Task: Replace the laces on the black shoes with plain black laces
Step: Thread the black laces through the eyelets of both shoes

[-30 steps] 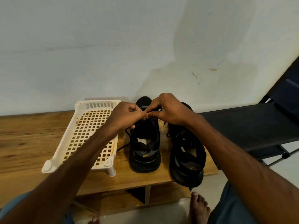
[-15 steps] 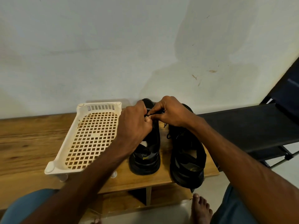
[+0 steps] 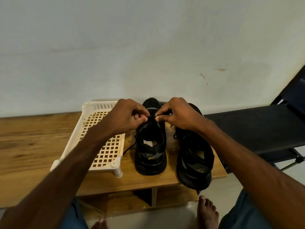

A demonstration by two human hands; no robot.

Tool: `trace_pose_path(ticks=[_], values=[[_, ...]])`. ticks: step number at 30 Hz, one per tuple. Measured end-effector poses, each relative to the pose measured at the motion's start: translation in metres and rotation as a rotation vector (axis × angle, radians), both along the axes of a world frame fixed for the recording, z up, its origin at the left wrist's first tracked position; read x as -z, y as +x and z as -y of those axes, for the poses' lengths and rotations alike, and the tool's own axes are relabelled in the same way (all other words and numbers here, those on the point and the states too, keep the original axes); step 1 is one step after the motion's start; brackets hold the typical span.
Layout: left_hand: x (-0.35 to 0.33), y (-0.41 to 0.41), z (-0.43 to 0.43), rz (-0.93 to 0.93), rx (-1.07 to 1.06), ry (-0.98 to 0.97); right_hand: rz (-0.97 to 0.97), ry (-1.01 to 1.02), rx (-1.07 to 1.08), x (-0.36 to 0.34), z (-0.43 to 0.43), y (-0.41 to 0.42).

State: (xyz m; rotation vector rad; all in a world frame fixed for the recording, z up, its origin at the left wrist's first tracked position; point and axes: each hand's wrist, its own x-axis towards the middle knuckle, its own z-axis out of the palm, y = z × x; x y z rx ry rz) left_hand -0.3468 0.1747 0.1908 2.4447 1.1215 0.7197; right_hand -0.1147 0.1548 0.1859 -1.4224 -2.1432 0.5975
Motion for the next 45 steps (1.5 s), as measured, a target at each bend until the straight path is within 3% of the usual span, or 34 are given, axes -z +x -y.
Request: trace_pose_path(ticks=[4,8,14,18,23,25,30,37,45], values=[[0.004,0.009,0.002,0.007,-0.020,0.086,0.029,0.031,0.019,0.000,0.001,-0.001],[0.010,0.012,-0.002,0.013,-0.167,0.000,0.035,0.034,0.024,-0.001,0.002,-0.002],[0.013,-0.002,-0.018,0.013,-0.344,0.020,0.028,0.019,0.024,-0.002,0.004,-0.001],[0.015,-0.004,-0.021,0.232,-0.365,-0.262,0.028,0.012,0.025,-0.002,0.003,-0.001],[0.009,-0.005,-0.021,0.724,-0.319,-0.829,0.046,0.023,0.029,-0.002,0.002,-0.002],[0.011,-0.003,-0.021,0.778,-0.316,-0.902,0.053,0.026,0.032,-0.002,0.002,-0.002],[0.013,-0.009,-0.024,0.569,-0.307,-0.770,0.052,0.036,0.052,0.001,0.004,-0.003],[0.011,-0.008,-0.014,0.226,0.032,-0.392,0.058,0.015,0.084,-0.002,0.012,0.000],[0.013,-0.011,-0.015,0.150,0.099,-0.242,0.112,0.024,0.122,-0.001,0.020,-0.003]])
